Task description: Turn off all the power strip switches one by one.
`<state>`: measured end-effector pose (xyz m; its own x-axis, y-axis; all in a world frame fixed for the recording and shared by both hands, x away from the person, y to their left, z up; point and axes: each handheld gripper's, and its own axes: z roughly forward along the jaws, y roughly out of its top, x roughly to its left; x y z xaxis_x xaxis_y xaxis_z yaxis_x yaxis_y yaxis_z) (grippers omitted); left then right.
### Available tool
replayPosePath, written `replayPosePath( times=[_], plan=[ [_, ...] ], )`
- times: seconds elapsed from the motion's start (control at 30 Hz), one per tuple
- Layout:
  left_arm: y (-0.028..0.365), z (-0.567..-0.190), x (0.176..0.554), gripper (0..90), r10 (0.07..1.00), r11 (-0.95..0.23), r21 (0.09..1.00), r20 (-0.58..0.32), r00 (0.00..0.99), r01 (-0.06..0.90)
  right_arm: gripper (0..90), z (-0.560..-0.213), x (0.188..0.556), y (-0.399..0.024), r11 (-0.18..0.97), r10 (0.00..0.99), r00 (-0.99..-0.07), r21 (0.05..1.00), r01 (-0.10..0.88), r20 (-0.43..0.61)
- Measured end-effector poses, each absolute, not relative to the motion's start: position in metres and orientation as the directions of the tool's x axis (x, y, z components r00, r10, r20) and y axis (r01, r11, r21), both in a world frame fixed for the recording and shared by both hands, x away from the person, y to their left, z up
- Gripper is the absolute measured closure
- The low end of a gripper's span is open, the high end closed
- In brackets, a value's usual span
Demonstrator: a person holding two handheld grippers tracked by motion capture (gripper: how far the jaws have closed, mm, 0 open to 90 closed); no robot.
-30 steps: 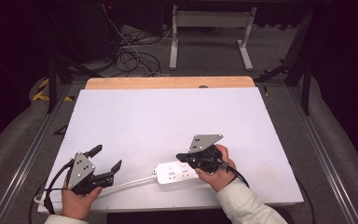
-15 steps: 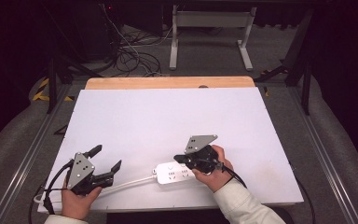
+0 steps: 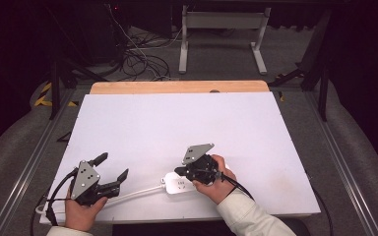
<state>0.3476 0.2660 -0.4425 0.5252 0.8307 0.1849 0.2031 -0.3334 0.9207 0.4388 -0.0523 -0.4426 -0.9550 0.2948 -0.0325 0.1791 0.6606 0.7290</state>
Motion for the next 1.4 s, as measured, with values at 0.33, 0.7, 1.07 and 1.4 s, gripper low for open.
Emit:
replayPosePath(
  times=[0.33,0.7,1.07,1.4],
  plan=[
    [0.266,-0.442,0.347,20.3,0.831,-0.333,0.921,0.185,0.525,0.203,90.0,-0.451,0.441,-0.046,0.683,0.293,-0.956,0.705,0.191,-0.025],
    [0.266,-0.442,0.347,20.3,0.831,-0.332,0.921,0.185,0.524,0.201,90.0,-0.453,0.441,-0.046,0.698,0.296,-0.955,0.688,0.197,-0.027],
    [0.266,-0.442,0.347,20.3,0.830,-0.332,0.922,0.184,0.527,0.201,90.0,-0.455,0.441,-0.046,0.705,0.302,-0.953,0.681,0.199,-0.035],
    [0.265,-0.442,0.346,20.3,0.831,-0.328,0.922,0.180,0.526,0.204,90.0,-0.456,0.442,-0.046,0.703,0.303,-0.953,0.681,0.207,-0.023]
  ],
)
